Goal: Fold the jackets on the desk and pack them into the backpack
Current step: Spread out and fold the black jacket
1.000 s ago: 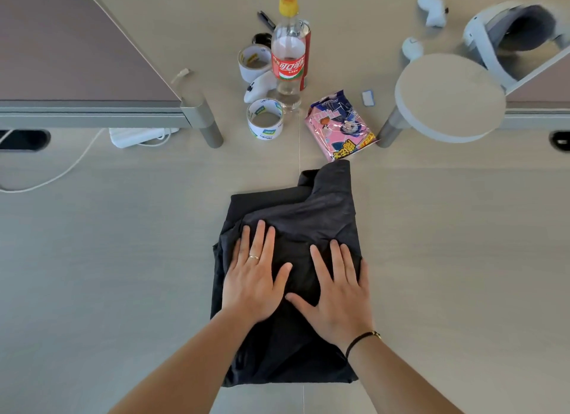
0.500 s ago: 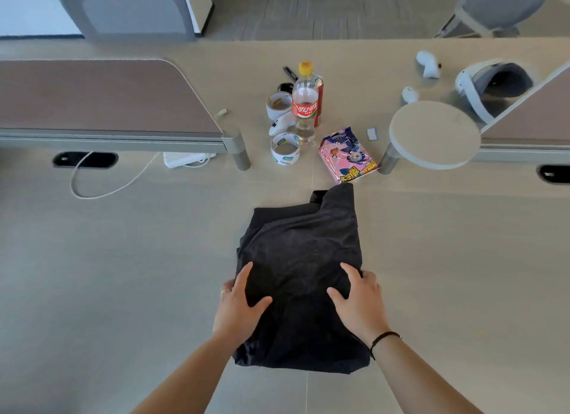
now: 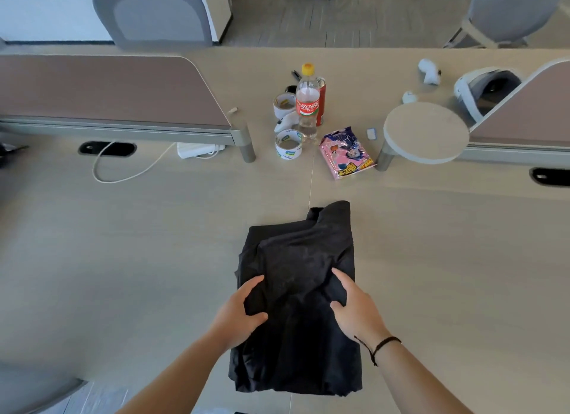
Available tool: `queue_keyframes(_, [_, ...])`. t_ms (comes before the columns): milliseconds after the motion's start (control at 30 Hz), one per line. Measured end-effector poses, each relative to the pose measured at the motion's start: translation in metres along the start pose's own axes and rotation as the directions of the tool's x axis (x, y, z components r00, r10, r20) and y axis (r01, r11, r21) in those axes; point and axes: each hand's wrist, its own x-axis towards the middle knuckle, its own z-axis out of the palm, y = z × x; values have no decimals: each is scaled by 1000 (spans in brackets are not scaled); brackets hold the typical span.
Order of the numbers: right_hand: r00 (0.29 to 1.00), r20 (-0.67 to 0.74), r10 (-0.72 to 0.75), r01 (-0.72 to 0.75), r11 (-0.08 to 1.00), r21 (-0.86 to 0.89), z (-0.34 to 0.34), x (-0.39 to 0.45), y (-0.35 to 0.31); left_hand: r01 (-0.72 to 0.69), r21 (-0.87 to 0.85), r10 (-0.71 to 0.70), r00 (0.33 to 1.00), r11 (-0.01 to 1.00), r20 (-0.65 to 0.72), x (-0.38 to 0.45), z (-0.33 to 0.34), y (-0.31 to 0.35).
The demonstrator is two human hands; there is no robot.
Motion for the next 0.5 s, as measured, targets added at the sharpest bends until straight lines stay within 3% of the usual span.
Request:
queue_keyframes(167, [999, 1, -32, 32, 999, 12, -6, -29, 9, -10, 38, 9, 1000, 999, 19, -43, 27, 14])
queue_keyframes(500, [928, 118, -352, 361, 931, -62, 2, -90, 3, 11, -139, -44, 971, 990, -233, -159, 50, 13])
